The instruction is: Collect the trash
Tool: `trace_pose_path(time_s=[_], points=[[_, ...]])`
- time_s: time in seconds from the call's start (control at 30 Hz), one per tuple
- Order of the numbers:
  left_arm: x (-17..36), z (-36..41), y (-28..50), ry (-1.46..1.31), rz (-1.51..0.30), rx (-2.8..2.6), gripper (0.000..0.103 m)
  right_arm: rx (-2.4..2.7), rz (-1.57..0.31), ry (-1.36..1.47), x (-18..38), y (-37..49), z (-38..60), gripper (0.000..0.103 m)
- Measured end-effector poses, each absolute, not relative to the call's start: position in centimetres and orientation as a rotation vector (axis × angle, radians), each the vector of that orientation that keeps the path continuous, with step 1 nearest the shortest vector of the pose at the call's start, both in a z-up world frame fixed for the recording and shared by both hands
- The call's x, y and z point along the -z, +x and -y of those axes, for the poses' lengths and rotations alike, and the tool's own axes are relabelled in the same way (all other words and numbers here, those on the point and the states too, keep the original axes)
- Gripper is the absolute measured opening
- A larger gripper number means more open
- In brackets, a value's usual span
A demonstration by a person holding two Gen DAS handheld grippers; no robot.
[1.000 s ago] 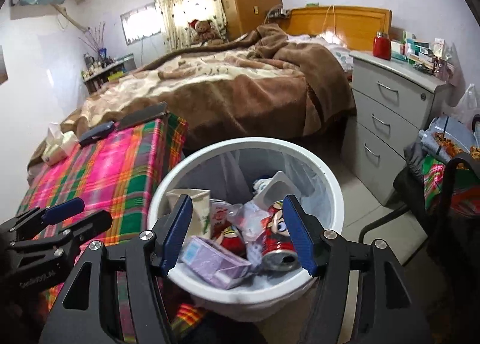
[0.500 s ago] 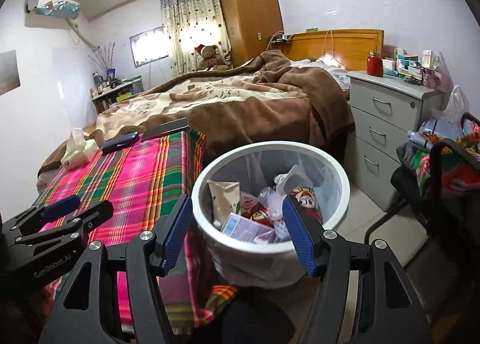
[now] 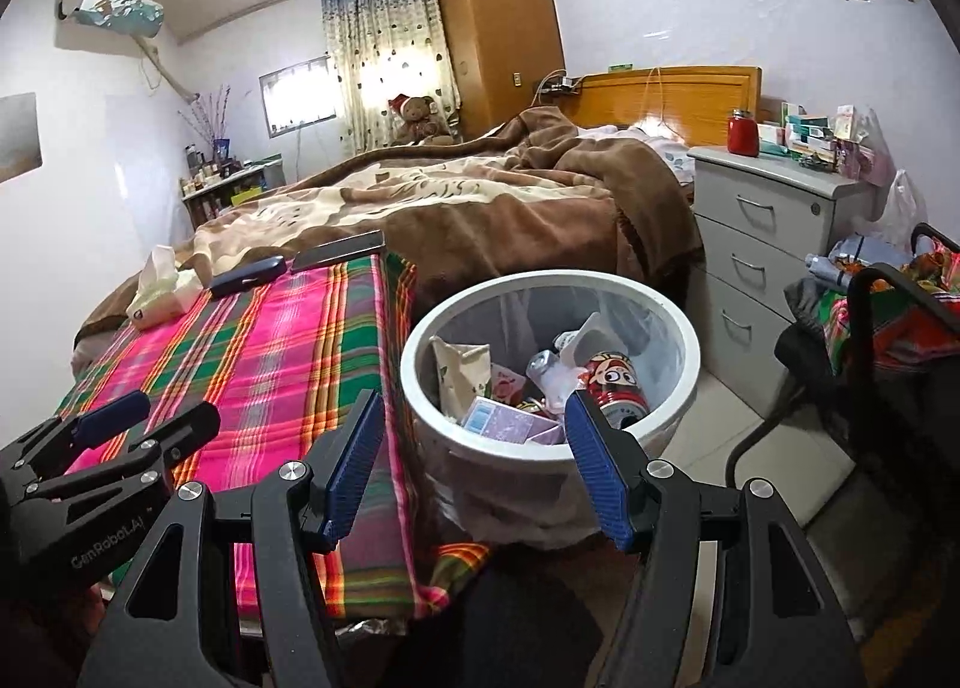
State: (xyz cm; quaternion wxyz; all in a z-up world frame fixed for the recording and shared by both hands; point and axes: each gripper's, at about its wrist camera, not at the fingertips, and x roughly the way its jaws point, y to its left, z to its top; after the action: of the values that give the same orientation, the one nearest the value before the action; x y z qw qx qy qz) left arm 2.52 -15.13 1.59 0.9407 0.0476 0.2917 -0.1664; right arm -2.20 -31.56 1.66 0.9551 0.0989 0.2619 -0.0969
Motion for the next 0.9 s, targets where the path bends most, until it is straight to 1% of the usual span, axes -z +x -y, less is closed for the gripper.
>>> trace_pose_path(time_s=[0.9], points=[[-1.89,14.46,2.07,0.086,-0.589,0.331,0.067,0.190,-0.533,0.191,-1.75,-2.54,30.69,0.064]])
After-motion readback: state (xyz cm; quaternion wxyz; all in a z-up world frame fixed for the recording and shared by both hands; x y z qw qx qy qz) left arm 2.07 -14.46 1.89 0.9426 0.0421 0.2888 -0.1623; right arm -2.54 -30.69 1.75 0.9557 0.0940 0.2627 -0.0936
